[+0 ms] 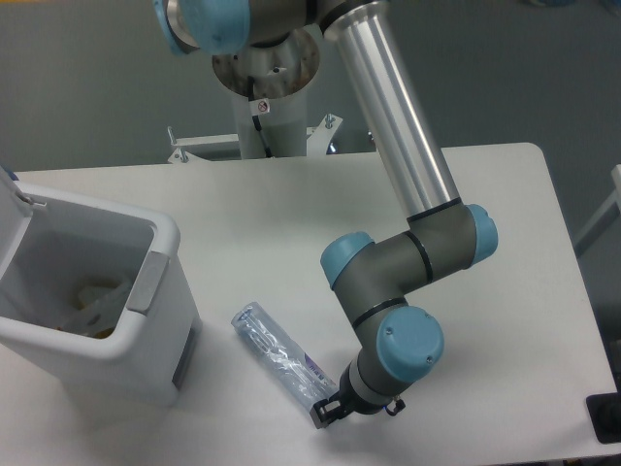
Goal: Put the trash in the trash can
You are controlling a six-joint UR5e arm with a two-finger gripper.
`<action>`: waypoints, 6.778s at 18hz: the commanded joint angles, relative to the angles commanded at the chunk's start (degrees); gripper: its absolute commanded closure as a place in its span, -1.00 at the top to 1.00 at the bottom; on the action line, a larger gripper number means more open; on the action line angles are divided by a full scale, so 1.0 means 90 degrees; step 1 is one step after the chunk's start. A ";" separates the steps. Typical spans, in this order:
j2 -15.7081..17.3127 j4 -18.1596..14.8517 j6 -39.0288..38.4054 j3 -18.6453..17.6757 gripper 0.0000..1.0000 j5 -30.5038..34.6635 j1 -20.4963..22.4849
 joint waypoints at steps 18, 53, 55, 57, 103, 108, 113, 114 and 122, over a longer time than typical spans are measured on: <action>0.0624 -0.0010 0.0078 -0.0127 -0.58 0.0059 0.0009; 0.3291 0.1874 0.0479 0.0097 -0.67 -0.1172 0.0361; 0.3291 0.1914 0.0401 0.0311 -0.66 -0.1201 0.0342; 0.3301 0.1924 0.0293 0.0458 -0.66 -0.1337 0.0332; 0.3350 0.2041 0.1543 -0.1162 0.82 -0.1016 -0.1777; 0.3262 0.2109 0.1562 -0.1113 0.82 -0.1035 -0.1291; 0.3115 0.2119 0.1786 -0.1250 0.98 -0.1025 -0.0480; 0.3106 0.2119 0.1961 -0.1337 0.98 -0.1025 -0.0266; 0.3076 0.2080 0.3337 -0.2070 1.00 -0.1016 0.1161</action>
